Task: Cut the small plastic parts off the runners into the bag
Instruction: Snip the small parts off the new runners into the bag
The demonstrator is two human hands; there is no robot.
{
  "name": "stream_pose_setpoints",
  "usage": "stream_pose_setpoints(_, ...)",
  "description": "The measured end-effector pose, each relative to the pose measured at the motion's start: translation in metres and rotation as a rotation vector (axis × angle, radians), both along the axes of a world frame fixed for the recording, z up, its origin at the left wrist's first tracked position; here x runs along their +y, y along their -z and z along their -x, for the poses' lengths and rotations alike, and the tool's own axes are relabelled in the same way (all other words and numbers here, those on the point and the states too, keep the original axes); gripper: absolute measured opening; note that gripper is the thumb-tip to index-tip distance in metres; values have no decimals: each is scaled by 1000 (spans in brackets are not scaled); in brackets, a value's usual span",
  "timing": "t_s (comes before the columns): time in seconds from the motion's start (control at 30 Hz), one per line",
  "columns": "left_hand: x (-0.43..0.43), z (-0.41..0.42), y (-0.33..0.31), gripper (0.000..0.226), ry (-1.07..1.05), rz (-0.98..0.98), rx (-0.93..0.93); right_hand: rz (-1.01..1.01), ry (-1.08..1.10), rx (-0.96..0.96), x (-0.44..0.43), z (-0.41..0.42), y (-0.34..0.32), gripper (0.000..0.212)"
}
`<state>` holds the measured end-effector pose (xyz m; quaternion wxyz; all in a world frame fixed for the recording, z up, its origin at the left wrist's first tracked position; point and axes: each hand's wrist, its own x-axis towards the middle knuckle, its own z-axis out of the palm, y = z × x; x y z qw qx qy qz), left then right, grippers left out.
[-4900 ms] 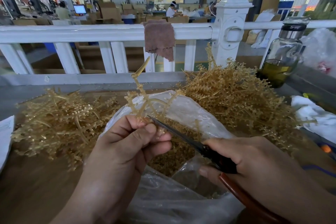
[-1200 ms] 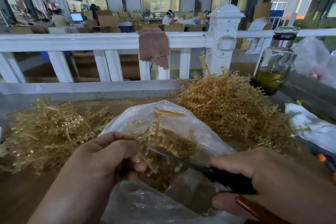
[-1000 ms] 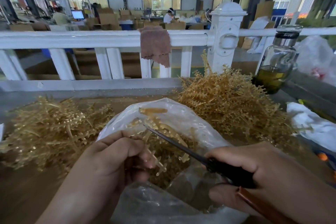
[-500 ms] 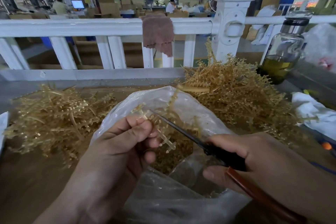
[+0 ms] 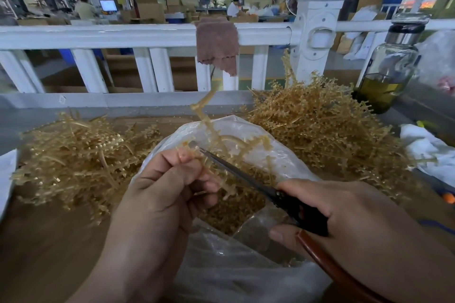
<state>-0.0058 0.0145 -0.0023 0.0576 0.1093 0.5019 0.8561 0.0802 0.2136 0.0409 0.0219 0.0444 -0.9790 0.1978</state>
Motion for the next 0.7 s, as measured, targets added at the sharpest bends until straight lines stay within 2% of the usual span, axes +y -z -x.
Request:
stream_pose_setpoints(0.13,2,2,0,16,-8,-34,-28,-24,0,-17,0,2,0,64)
stream_pose_setpoints(0.53,2,10,6,3,-8,-161,-206,-27,-23,48,3,2,3,70)
stream_pose_setpoints(0.7,1,9,4,4,5,-169,-197,-58,-9,77,0,3,6,71)
